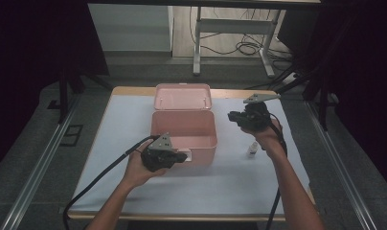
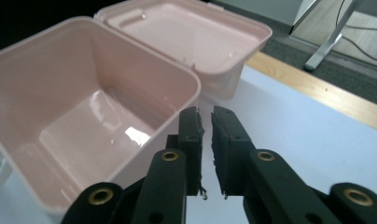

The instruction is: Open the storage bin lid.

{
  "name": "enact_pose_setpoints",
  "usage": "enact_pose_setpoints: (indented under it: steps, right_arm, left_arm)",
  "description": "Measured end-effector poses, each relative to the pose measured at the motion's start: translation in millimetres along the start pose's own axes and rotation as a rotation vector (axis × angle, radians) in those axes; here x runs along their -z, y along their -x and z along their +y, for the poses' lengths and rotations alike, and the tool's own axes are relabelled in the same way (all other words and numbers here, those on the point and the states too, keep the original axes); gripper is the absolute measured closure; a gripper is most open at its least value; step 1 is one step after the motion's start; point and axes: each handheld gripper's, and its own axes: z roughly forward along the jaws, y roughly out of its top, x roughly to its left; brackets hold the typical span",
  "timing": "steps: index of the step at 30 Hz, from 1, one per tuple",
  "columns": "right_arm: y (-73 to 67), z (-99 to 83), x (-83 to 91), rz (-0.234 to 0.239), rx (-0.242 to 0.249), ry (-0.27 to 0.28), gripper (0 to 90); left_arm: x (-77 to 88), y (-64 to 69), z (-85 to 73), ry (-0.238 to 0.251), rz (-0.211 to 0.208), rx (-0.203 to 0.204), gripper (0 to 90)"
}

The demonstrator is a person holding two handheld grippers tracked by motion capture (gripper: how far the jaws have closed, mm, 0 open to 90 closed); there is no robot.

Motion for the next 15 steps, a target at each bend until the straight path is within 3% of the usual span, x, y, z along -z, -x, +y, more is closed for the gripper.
enact_pose_setpoints:
  steps: [8,13,15]
  right_arm:
    - [7.2,-12.3,5.1,0.019,0.009,-0.081,69.1]
    - [11.1,-17.4,10.5,0.001,0.019,-0.131,60.2]
    - [12.4,-20.0,13.8,-0.021,0.026,-0.175,56.4]
  left_arm:
    - [-0.1,-0.4,-0.2,0.001,-0.003,0.002,88.3]
    - [-0.1,-1.6,0.0,0.000,-0.009,0.005,88.1]
    - [-0.1,-1.3,0.1,0.000,-0.008,0.005,88.0]
